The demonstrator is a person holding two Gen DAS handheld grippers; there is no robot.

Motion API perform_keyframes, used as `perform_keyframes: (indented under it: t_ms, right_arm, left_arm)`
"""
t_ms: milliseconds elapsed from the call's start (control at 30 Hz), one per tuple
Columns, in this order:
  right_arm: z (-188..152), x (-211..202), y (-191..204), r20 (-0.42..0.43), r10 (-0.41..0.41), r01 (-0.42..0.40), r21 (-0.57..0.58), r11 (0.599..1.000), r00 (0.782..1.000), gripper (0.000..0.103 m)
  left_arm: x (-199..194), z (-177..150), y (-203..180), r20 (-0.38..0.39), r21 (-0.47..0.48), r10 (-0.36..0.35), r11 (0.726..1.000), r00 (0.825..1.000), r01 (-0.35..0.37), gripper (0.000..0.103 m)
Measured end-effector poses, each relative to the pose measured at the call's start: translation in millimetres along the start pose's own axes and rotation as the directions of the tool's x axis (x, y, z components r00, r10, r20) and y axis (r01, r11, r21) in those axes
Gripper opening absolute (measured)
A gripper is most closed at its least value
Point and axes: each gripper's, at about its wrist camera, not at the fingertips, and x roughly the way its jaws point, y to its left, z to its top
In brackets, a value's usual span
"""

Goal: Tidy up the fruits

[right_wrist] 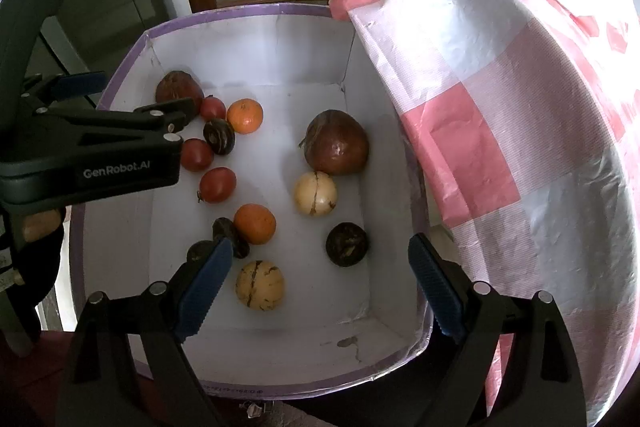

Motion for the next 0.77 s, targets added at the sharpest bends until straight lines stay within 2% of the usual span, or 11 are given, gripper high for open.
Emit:
perform_keyframes:
  t_ms: [467,767]
  right_arm:
    - [0.0,1.0,0.3,-0.001,0.001,-0.001,0.002,1.0,1.0,0.087]
    - [-3.3,0.8,-0.6,-0.001,0.005,-0.005,-0.001,1.0,1.0,0.087]
  left_arm:
    - [0.6,1.8,3.4,0.007,0.005,0.007,1.0,1.0,-0.007,0.102]
    - [7.3,4.8,5.9,-0.025,0.003,-0.002,1.0,1.0,0.002,0.102]
